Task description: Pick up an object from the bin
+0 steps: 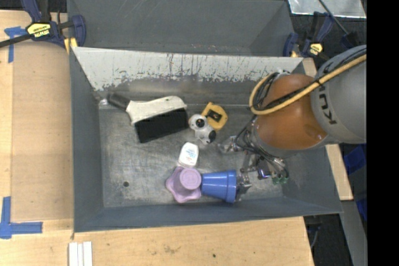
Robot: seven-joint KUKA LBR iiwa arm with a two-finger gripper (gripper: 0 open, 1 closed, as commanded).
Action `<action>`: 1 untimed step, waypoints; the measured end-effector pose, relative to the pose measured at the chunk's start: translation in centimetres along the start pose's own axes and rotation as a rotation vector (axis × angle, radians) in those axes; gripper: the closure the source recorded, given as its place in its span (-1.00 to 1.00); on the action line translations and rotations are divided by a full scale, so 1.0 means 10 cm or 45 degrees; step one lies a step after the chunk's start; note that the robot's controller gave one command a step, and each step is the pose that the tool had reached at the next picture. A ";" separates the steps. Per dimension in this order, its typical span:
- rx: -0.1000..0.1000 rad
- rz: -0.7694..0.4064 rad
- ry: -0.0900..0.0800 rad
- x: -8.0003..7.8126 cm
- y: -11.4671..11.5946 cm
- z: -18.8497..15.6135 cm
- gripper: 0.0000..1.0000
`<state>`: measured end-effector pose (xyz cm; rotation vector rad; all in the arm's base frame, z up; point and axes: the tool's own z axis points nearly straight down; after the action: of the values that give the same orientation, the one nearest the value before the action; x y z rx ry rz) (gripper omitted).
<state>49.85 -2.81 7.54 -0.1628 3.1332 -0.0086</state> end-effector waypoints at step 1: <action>0.000 -0.087 -0.008 0.00 0.20 0.00 -1.00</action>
Offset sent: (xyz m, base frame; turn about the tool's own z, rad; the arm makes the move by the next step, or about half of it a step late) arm -0.0119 0.0255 -0.0054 -0.1175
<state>49.66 -0.87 7.54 -0.2693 3.1198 -0.0087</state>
